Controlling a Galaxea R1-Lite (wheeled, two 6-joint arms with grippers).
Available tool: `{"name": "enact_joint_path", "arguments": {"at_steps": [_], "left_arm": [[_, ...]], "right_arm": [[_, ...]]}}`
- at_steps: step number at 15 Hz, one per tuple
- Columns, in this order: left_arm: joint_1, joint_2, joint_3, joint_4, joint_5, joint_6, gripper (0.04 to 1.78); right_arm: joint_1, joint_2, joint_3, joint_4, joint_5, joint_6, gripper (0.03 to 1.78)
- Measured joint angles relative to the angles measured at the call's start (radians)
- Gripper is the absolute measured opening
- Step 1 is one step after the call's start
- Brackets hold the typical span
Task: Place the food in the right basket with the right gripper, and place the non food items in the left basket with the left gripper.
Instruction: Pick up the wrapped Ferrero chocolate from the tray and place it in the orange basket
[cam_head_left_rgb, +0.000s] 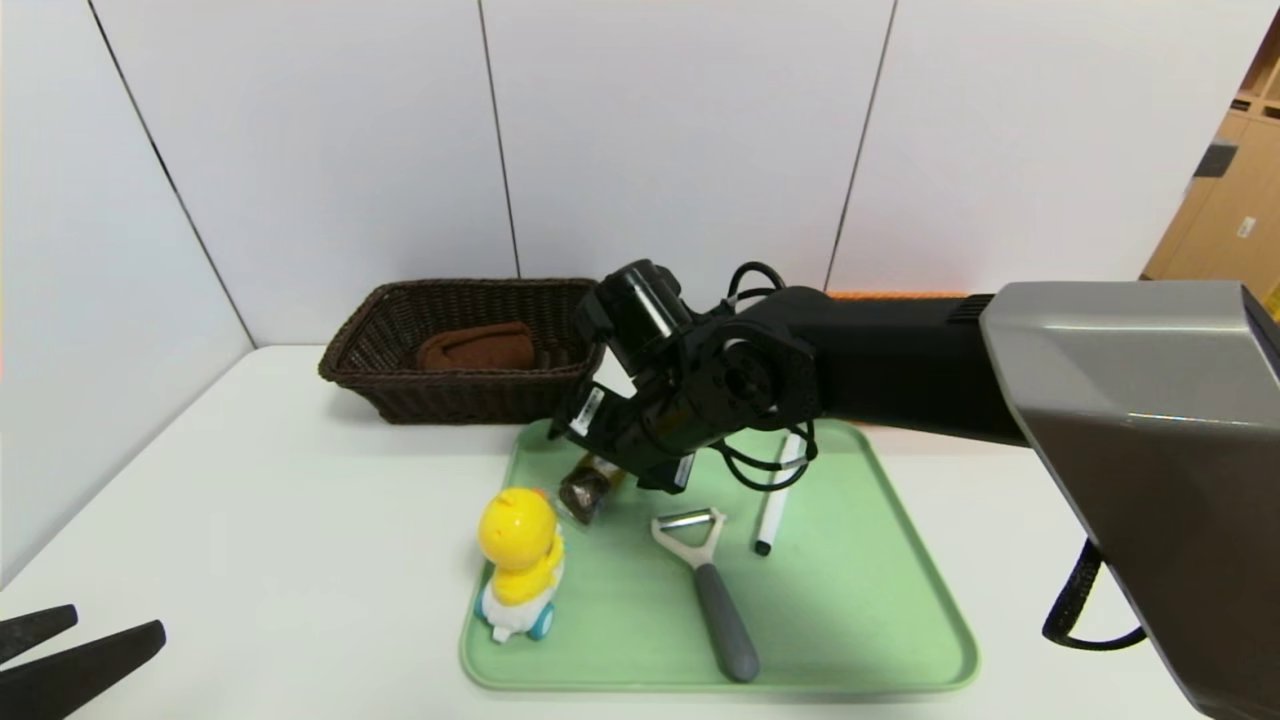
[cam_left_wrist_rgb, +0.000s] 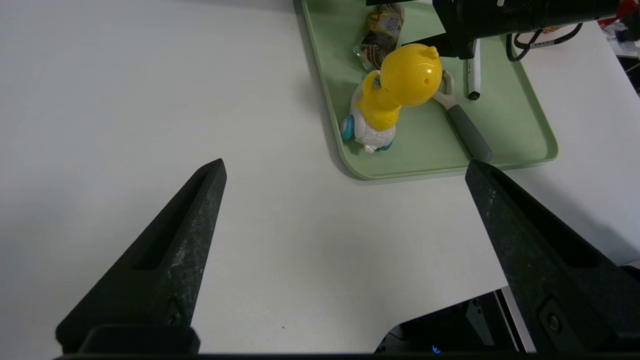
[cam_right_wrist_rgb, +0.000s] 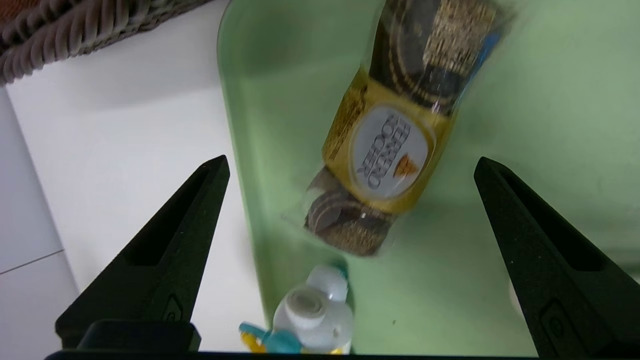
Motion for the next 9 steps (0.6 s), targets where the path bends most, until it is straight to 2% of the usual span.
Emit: {"name": "enact_joint_path", "arguments": {"at_steps": [9], "left_arm": [[0.0, -0.005, 0.012, 0.001, 0.0, 0.001, 1.69]], "right_arm": [[-0.003, 0.029, -0.001, -0.026, -0.029, -0.032, 1.69]]}}
